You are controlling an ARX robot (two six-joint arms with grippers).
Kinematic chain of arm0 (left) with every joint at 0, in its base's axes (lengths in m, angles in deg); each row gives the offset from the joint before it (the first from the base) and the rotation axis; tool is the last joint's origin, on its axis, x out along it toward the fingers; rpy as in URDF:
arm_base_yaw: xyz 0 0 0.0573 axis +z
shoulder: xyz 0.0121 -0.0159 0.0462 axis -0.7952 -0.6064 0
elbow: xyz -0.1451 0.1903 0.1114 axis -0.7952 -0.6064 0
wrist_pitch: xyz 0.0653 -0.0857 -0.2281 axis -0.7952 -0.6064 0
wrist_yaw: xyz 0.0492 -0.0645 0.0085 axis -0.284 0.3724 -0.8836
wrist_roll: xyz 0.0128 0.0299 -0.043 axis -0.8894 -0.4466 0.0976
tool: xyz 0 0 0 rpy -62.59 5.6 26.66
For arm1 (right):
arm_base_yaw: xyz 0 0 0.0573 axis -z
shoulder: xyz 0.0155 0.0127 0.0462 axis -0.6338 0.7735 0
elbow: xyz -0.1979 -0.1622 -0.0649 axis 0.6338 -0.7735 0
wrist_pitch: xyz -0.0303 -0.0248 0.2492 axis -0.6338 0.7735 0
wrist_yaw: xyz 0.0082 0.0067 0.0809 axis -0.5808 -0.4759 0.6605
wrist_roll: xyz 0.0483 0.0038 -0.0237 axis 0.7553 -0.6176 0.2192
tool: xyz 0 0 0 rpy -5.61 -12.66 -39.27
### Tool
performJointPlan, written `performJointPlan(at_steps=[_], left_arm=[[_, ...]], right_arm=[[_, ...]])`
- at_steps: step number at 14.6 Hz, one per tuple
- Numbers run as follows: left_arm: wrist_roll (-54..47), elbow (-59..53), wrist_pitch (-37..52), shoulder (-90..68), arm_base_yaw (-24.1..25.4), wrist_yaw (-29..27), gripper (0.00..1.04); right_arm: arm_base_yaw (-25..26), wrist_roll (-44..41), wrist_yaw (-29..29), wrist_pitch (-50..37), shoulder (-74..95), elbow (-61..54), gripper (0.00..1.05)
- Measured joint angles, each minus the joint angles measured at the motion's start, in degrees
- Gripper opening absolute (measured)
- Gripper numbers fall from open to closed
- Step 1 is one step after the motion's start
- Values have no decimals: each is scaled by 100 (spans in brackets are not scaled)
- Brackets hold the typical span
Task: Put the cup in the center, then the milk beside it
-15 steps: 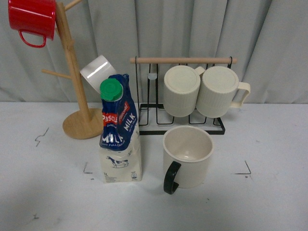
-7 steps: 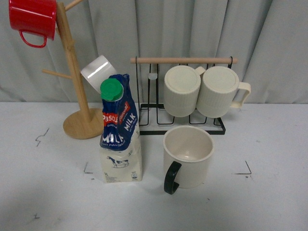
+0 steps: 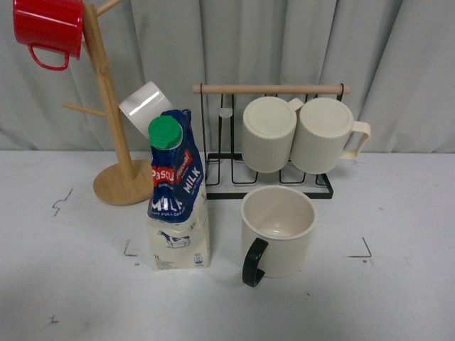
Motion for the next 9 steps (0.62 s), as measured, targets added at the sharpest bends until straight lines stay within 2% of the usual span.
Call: performJointPlan(at_steps=[9], left_arm=[[0,0,0,0,0,0,98]], right_arm=[[0,0,0,0,0,0,98]])
